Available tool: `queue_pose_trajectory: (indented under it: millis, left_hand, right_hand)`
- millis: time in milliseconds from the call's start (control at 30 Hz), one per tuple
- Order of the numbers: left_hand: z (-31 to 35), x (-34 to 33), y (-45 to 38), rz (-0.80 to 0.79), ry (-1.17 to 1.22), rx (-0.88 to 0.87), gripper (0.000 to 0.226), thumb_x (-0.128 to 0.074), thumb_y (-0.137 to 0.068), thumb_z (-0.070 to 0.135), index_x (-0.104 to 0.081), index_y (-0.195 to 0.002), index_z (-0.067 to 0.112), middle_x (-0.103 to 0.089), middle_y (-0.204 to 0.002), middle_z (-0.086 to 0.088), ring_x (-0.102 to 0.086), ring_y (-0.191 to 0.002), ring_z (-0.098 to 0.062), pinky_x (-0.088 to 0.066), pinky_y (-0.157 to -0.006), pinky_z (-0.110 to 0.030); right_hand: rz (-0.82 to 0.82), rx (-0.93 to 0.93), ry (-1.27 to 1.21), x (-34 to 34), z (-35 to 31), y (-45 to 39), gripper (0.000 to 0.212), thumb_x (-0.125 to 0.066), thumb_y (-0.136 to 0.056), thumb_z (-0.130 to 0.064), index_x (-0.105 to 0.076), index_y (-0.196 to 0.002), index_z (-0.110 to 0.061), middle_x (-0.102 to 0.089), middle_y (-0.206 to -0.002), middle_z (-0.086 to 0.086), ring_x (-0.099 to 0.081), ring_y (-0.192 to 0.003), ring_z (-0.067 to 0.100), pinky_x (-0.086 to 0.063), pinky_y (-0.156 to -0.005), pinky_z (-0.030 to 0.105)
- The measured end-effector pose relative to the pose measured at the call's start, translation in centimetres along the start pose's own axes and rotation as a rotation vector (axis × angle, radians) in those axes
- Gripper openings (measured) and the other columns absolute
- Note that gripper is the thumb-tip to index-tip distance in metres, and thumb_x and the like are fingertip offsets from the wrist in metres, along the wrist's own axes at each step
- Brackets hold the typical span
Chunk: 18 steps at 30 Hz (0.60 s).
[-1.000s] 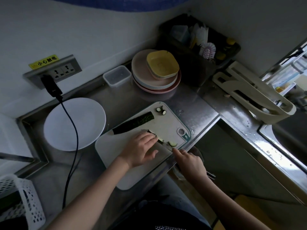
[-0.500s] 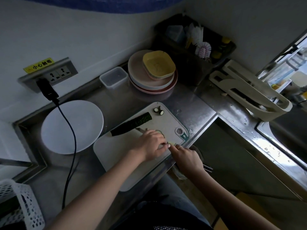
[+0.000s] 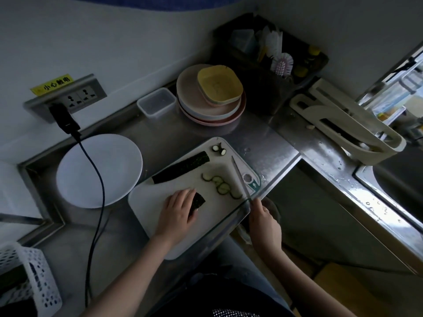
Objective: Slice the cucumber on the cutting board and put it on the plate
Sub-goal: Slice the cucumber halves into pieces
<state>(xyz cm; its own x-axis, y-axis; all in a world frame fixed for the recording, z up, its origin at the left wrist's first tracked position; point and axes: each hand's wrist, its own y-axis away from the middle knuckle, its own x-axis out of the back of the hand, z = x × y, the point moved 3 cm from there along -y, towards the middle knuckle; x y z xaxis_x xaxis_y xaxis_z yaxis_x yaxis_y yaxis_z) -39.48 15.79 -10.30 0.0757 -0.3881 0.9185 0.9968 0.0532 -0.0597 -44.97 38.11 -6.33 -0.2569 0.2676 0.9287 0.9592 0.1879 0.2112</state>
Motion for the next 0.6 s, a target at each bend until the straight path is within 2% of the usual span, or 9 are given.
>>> queue_pose_trajectory:
  millis: [67, 200, 300, 400, 500, 600]
  left_hand:
    - [-0.7, -0.6, 1.3, -0.053, -0.047, 0.042, 0.055, -0.039, -0.09, 0.037, -0.05, -0.132, 0.004, -0.056, -0.126, -0.011, -0.051, -0.114, -0.025, -0.048, -0.089, -0.042]
    - [-0.9, -1.2, 1.8, -0.008, -0.089, -0.002, 0.052, -0.028, -0.099, 0.037, -0.055, -0.126, 0.002, -0.06, -0.114, -0.01, -0.054, -0.103, -0.025, -0.051, -0.081, -0.038]
    - [-1.0, -1.4, 1.7, 0.033, -0.087, -0.063, 0.044, -0.039, -0.093, 0.029, -0.05, -0.126, 0.003, -0.06, -0.111, -0.011, -0.051, -0.1, -0.025, -0.053, -0.078, -0.038]
    - [-1.5, -1.3, 1.9, 0.081, -0.091, -0.103, 0.043, -0.044, -0.089, 0.025, -0.056, -0.122, 0.001, -0.061, -0.108, -0.012, -0.051, -0.098, -0.026, -0.053, -0.078, -0.039]
    - [-2.2, -0.7, 2.1, 0.113, -0.103, -0.139, 0.042, -0.045, -0.086, 0.024, -0.063, -0.115, -0.001, -0.062, -0.102, -0.013, -0.049, -0.097, -0.026, -0.052, -0.079, -0.039]
    - [-2.9, -0.3, 2.5, 0.136, -0.124, -0.167, 0.043, -0.044, -0.084, 0.025, -0.066, -0.111, -0.001, -0.063, -0.101, -0.013, -0.048, -0.099, -0.024, -0.049, -0.083, -0.038]
  right_hand:
    - [-0.053, 0.006, 0.032, -0.3, -0.6, 0.1, 0.025, -0.041, -0.093, -0.01, -0.037, -0.117, -0.018, -0.056, -0.092, 0.008, -0.053, -0.062, 0.029, -0.038, -0.052, 0.032]
    - [-0.123, 0.132, 0.113, -1.1, -2.1, 0.0, 0.031, -0.048, -0.087, -0.007, -0.037, -0.114, -0.018, -0.058, -0.094, 0.005, -0.059, -0.066, 0.028, -0.041, -0.05, 0.033]
    - [-0.104, 0.169, 0.098, -1.0, -2.2, -0.5, 0.031, -0.051, -0.085, -0.008, -0.034, -0.109, -0.021, -0.059, -0.091, 0.005, -0.059, -0.065, 0.029, -0.042, -0.047, 0.034]
    - [-0.064, 0.235, 0.03, -0.5, -1.8, -0.6, 0.031, -0.053, -0.087, -0.011, -0.03, -0.103, -0.024, -0.06, -0.084, 0.007, -0.058, -0.06, 0.031, -0.045, -0.045, 0.037]
    - [-0.129, 0.397, 0.075, -0.9, -2.8, -0.6, 0.021, -0.049, -0.094, -0.019, -0.04, -0.113, -0.021, -0.062, -0.09, 0.006, -0.061, -0.065, 0.03, -0.042, -0.047, 0.033]
    - [-0.251, 0.451, 0.18, -2.0, -4.2, -0.7, 0.029, -0.046, -0.094, -0.02, -0.039, -0.123, -0.02, -0.062, -0.099, 0.004, -0.064, -0.078, 0.03, -0.049, -0.057, 0.037]
